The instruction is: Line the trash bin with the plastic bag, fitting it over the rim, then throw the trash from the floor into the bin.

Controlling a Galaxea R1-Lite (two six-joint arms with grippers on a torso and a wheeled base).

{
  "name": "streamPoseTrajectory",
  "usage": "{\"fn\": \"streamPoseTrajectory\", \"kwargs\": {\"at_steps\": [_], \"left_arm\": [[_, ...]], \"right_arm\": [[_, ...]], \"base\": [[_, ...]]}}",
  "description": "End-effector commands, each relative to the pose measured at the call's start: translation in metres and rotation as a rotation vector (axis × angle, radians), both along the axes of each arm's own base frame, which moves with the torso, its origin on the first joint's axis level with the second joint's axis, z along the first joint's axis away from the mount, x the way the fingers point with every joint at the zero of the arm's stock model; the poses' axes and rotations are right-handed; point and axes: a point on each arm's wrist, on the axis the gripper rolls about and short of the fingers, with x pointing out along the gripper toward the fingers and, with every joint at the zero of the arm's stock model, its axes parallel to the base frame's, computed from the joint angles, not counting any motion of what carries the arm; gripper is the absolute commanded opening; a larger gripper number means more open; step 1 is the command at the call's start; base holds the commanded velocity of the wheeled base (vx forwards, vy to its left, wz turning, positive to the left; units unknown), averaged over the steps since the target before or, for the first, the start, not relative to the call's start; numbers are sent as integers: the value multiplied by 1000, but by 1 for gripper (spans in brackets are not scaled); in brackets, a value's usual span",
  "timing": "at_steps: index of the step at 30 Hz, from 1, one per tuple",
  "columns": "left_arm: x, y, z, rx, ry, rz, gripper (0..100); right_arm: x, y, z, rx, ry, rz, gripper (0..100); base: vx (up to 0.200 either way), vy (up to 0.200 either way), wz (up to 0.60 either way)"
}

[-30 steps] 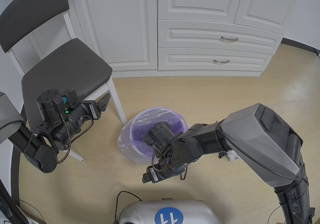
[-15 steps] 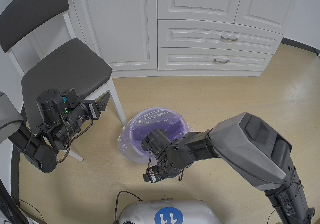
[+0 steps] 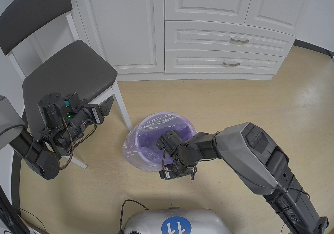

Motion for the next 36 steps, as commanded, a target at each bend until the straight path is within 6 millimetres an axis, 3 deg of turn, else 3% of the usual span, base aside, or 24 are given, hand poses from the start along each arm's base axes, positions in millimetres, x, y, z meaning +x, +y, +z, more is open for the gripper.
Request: {"fn": "streamPoseTrajectory", "kwargs": {"at_steps": [1, 13, 23, 28, 32, 36], "left_arm": [[1, 0, -2, 1, 7, -1, 100], [5, -1, -7, 2, 11, 2, 100], [7, 0, -10, 5, 20, 6, 100], [8, 0, -12, 6, 26, 6, 100], [7, 0, -13, 10, 28, 8, 100], [5, 2, -16, 13, 45, 12, 100]], "right_arm": [[12, -14, -7, -7, 8, -37, 100], [47, -45, 4, 74, -87, -138, 100], [72, -85, 16, 89, -110, -217, 100], [66, -90, 39, 80, -75, -215, 100], [54, -92, 45, 73, -46, -200, 100], [30, -102, 78, 78, -35, -202, 100]], "base": [[0, 0, 0], [0, 0, 0], [0, 0, 0], [0, 0, 0], [0, 0, 0], [0, 0, 0]]}}
